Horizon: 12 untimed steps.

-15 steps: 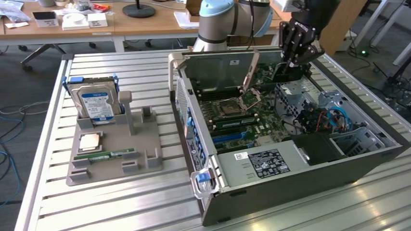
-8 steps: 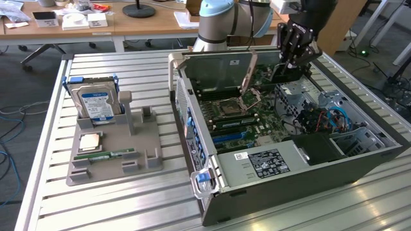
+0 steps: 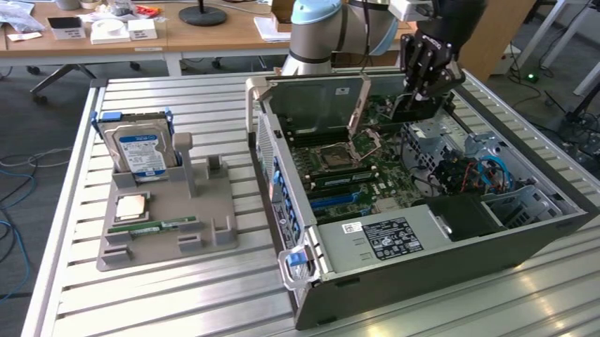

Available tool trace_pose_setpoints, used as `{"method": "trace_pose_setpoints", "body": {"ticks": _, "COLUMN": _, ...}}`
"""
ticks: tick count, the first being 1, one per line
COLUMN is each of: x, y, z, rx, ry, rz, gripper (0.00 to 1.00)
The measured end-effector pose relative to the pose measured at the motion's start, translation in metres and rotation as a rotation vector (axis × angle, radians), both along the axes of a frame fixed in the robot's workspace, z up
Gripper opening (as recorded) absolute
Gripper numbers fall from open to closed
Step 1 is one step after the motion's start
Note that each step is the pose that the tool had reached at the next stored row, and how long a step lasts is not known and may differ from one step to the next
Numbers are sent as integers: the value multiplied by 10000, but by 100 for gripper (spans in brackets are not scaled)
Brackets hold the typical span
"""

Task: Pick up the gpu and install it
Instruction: 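Insert the gpu into the slot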

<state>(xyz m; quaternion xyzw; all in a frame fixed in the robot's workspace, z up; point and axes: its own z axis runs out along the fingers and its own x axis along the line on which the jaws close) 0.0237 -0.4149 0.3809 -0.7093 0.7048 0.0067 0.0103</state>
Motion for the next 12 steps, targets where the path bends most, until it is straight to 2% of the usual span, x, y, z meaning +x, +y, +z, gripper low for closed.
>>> {"method": "trace_pose_setpoints", "body": {"ticks": 8, "x": -123, "y": 0, "z": -4, "rx": 0, "ry": 0, "rz": -262, "gripper": 26}}
{"method": "trace_pose_setpoints", "body": {"ticks": 12, "x": -139, "y": -1, "z": -6, "rx": -1, "ry": 0, "rz": -279, "gripper": 26}}
